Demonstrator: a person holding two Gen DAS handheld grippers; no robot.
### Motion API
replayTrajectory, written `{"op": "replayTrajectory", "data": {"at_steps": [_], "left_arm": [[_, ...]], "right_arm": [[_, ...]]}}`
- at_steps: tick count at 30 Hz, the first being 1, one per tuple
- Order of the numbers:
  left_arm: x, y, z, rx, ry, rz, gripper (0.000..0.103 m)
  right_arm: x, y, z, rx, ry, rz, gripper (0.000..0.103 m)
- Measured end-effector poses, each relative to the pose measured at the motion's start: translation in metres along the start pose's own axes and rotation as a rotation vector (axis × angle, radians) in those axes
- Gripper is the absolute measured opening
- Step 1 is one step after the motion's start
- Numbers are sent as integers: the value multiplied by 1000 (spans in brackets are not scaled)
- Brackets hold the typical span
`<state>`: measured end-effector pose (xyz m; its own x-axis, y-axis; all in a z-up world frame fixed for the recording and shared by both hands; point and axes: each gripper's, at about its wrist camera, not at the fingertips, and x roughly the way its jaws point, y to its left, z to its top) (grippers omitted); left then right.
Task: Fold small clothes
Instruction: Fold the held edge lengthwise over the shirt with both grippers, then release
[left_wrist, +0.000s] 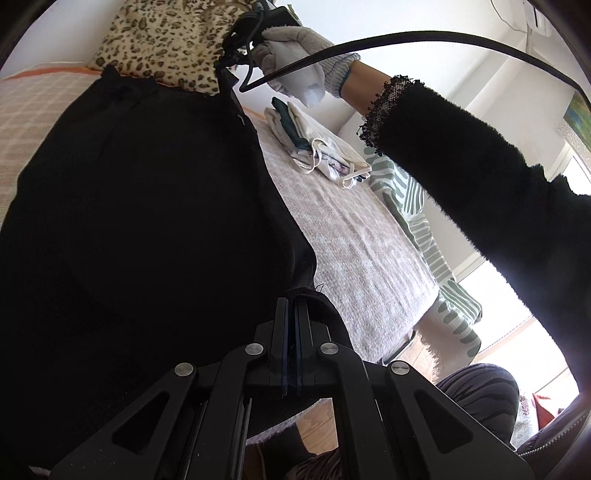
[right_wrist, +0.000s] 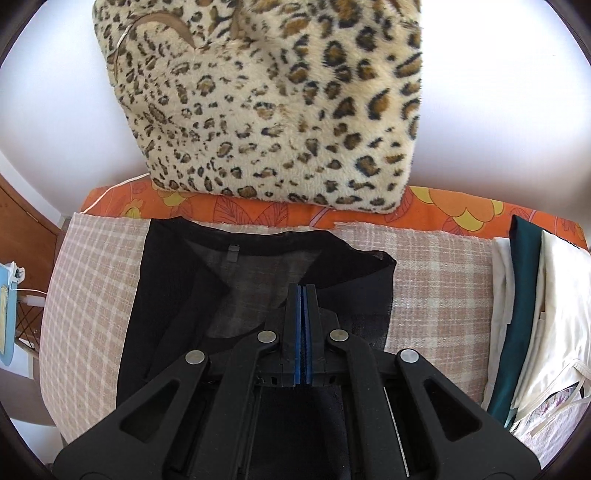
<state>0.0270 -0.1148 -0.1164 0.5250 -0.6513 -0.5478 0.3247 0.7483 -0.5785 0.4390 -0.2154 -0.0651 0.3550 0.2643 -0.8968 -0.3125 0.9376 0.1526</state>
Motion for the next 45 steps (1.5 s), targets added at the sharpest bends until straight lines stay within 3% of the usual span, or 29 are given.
{"op": "replayTrajectory", "data": {"at_steps": [8, 15, 30, 45], "left_arm": [[-12, 13, -10, -40, -10, 21, 1], [-24, 14, -18, -45, -26, 30, 1], [-47, 8, -29, 38, -64, 85, 1], [-60, 19, -35, 18, -84, 113, 1]], "right_arm": [[45, 65, -2, -98, 60, 1, 2], [53, 100, 3, -138, 44, 2, 2], [55, 109, 12, -77, 4, 17, 2], [81, 119, 14, -66, 9, -12, 2]]}}
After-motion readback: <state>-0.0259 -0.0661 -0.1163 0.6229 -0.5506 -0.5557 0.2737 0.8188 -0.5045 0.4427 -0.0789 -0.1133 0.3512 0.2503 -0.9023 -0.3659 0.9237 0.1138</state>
